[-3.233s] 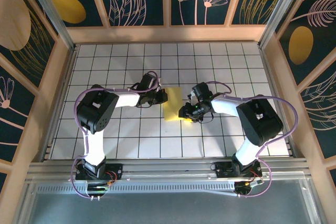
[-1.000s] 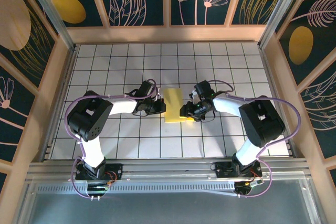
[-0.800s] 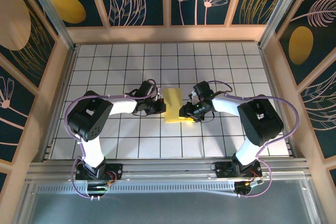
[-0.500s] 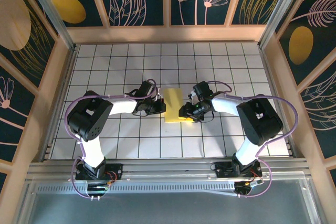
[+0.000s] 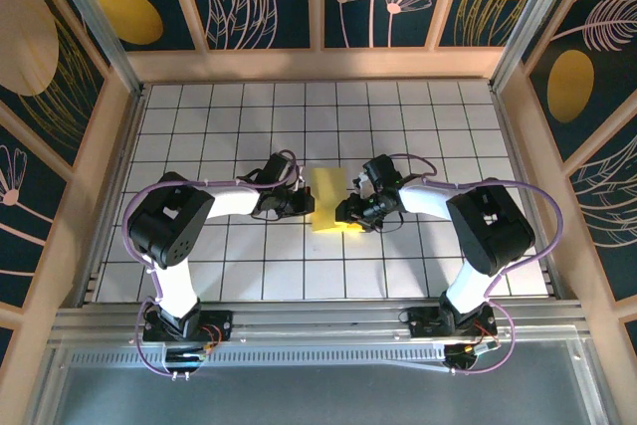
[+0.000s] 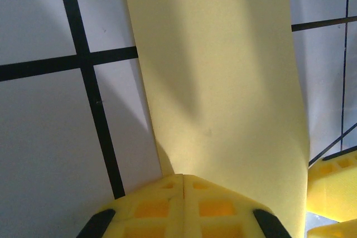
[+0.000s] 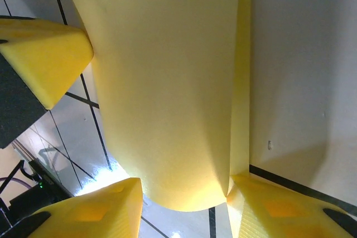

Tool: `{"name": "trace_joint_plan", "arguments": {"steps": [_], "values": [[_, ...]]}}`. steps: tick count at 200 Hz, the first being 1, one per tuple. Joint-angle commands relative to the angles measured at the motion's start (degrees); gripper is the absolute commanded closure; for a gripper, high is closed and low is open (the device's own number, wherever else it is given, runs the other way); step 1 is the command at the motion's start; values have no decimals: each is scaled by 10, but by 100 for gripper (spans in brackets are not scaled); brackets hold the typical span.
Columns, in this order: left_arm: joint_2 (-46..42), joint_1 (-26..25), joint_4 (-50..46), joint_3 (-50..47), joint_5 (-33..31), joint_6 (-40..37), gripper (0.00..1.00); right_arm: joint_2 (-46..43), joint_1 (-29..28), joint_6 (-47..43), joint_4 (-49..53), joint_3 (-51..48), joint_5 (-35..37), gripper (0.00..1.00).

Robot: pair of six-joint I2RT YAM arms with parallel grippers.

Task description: Fold a paper plane with a square sheet of paper (fold left side to right side)

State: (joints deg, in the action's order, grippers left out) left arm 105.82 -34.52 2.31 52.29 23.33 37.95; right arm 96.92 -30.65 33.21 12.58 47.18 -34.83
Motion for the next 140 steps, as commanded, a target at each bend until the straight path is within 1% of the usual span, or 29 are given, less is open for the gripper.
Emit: {"name": "trace_joint_plan", "arguments": {"steps": [1, 23, 46, 76, 140], "values": [[10, -4, -36, -2, -18, -7, 100, 0, -4, -1, 6, 8, -1, 56], [11, -4, -36, -1, -17, -7, 100, -8, -4, -5, 16, 12, 5, 56], [11, -4, -35, -1, -18, -8, 100, -10, -3, -5, -1, 11, -2, 56], [11, -3, -35, -2, -18, -7, 100, 0, -1, -3, -24, 17, -14, 56], [11, -5, -35, -2, -20, -8, 100, 22, 11, -26, -25, 49, -15, 55]]}}
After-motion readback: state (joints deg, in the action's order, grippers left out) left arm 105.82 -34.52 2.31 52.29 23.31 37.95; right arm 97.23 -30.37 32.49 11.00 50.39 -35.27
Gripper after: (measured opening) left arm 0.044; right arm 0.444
